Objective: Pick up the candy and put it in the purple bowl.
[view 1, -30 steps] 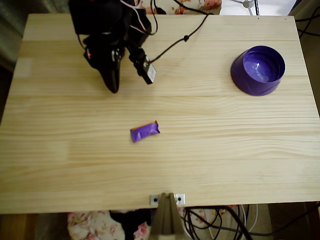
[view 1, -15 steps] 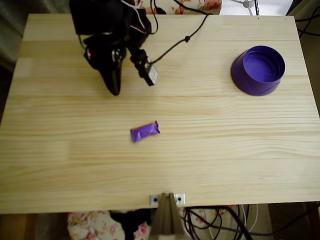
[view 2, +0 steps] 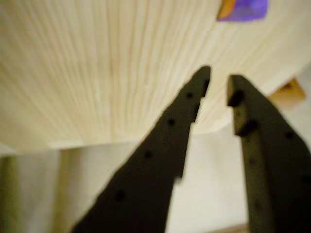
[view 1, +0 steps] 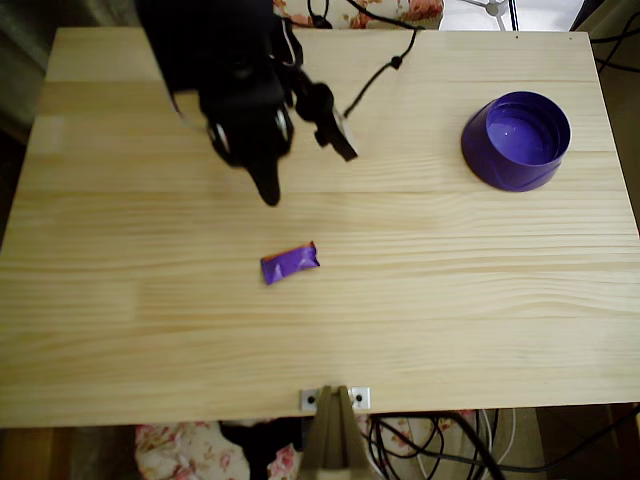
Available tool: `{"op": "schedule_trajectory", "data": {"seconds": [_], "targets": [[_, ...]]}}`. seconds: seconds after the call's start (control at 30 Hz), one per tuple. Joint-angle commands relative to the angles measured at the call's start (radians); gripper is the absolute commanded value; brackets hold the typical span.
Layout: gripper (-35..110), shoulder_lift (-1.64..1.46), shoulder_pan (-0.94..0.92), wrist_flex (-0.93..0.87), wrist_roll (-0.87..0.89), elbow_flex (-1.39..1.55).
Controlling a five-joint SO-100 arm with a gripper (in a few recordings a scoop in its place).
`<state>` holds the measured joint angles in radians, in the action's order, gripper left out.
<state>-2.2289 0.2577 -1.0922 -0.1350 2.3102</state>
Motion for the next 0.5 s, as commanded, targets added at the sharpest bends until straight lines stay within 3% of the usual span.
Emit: {"op": "schedule_trajectory", "data": {"seconds": [0.0, 0.33, 0.4, 0.47], "targets": [[4, 0.247, 0.023, -0.005, -0.081, -0.245], [2, 0.368, 0.049, 0.069, -0.176, -0.291], [11, 0.417, 0.043, 0.057, -0.179, -0.327], [33, 0.522, 0.028, -0.018, -0.179, -0.416]]}}
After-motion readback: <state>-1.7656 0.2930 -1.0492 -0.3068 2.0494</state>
